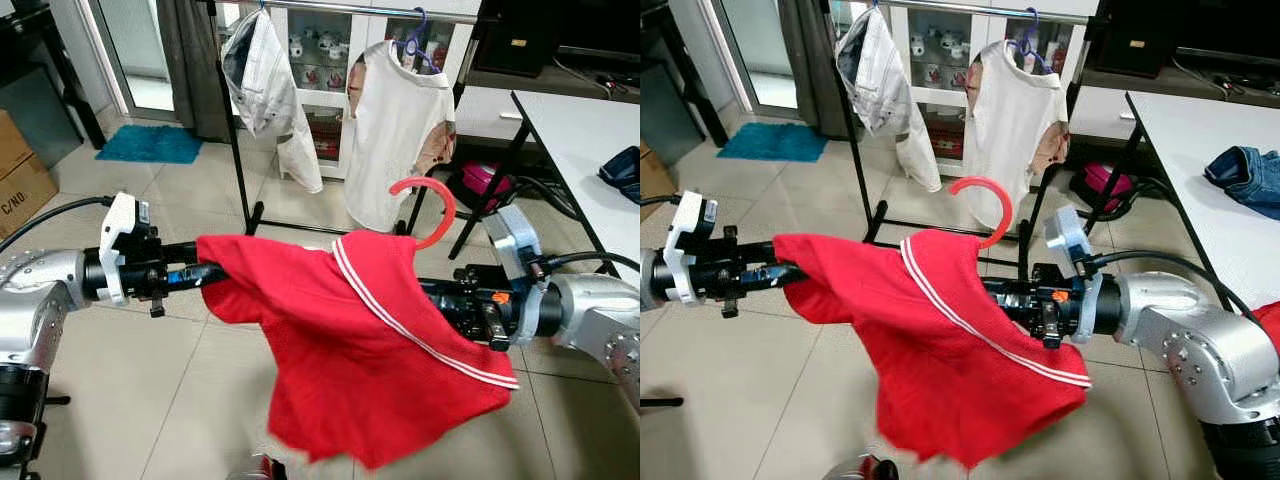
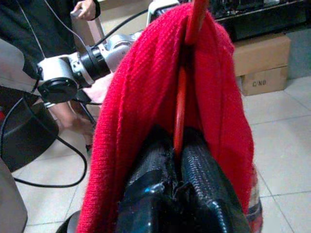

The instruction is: Hang hanger

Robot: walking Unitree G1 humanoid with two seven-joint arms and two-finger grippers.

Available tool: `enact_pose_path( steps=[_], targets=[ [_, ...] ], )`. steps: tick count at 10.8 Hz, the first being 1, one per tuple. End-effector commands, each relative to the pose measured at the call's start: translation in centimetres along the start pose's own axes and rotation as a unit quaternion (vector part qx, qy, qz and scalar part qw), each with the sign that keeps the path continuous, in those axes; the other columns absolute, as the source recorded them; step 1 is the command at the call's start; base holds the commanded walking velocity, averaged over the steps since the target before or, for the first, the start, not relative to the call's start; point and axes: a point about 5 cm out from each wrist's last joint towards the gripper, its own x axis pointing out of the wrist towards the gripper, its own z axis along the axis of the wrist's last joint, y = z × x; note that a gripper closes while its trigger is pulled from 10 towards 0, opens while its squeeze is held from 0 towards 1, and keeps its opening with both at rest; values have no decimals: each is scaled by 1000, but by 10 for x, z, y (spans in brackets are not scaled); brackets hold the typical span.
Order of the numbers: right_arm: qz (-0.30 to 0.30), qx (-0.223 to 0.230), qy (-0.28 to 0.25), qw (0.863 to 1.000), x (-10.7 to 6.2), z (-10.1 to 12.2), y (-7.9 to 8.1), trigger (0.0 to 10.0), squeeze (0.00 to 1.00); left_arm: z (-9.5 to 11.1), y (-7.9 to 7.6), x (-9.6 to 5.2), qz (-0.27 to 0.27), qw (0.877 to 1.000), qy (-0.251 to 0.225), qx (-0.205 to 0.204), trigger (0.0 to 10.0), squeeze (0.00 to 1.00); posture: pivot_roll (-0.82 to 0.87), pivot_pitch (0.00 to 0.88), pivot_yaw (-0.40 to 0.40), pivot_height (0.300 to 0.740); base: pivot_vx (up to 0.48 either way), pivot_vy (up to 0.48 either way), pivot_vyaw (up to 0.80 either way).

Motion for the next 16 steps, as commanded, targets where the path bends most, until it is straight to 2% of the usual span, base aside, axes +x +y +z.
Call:
enact_pose_path(
  steps=[1, 10, 11, 13, 15, 16],
  targets=[
    [0, -11, -9, 1000, -4, 6, 3, 10000, 0, 4, -2, -1, 2, 1000, -7, 4, 0, 0, -110, 0, 45, 740, 0, 0, 0],
    [-8, -8, -14, 1000, -5, 6, 2, 10000, 0, 2, -8, -6, 36, 999, -17, -34, 0, 0, -109, 0, 38, 740, 0, 0, 0],
    [-11, -8, -15, 1000, -5, 6, 1, 10000, 0, 2, -7, -7, 48, 998, -21, -34, 0, 0, -109, 0, 38, 740, 0, 0, 0],
    [-43, -12, -24, 999, -9, 6, -4, 10000, 0, -1, 0, -19, 109, 993, -31, -35, 0, 0, -116, 0, 45, 740, 0, 0, 0],
    [-87, -13, -57, 994, -20, 12, -13, 10000, 0, -5, 3, -34, 173, 982, -57, -45, 0, 0, -115, 0, 46, 740, 0, 0, 0],
    [-91, -13, -69, 993, -22, 14, -14, 10000, 0, -6, 3, -37, 186, 979, -66, -50, 0, 0, -114, 0, 44, 740, 0, 0, 0]
  ],
)
